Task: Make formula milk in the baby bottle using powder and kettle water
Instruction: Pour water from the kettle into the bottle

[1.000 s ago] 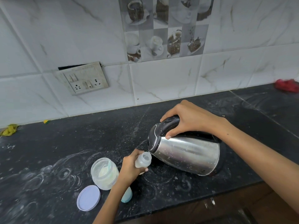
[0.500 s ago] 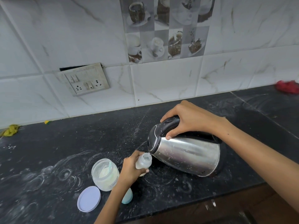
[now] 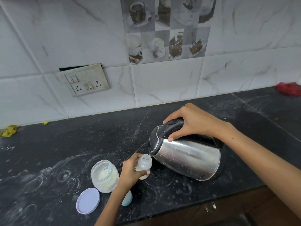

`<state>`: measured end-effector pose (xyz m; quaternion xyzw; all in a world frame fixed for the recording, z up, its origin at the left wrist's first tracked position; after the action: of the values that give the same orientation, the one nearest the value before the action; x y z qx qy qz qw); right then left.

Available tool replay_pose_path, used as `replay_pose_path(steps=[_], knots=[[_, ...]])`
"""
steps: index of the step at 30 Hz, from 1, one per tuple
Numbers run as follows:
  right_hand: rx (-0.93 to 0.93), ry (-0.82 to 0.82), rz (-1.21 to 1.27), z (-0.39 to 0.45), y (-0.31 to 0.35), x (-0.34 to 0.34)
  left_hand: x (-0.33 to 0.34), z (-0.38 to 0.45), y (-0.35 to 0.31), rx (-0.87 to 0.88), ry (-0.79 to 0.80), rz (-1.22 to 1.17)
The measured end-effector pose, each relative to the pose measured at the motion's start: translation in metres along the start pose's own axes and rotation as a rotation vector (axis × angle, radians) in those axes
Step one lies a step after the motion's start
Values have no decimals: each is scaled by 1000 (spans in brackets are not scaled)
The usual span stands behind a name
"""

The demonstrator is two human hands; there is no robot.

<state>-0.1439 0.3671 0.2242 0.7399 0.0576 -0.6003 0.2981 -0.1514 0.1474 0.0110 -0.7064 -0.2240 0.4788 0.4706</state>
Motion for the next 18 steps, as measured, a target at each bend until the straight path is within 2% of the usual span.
replay_pose_path(steps=[7, 18], knots=[[-39, -87, 194, -13, -15, 5, 1, -3, 1, 17, 7, -119], [-97, -521, 610, -49, -52, 44, -6, -16, -3, 48, -161, -231]])
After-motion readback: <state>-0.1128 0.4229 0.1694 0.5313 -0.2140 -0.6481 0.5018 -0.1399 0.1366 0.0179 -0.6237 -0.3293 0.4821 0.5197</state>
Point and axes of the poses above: each hand's wrist, its own z-axis towards the middle knuckle, its own x-axis out of the palm, y = z × x, the point moved 4 cm from there along z, towards the middle knuckle, and after that the axes turned 15 degrees about y, right-handed, at the moved point
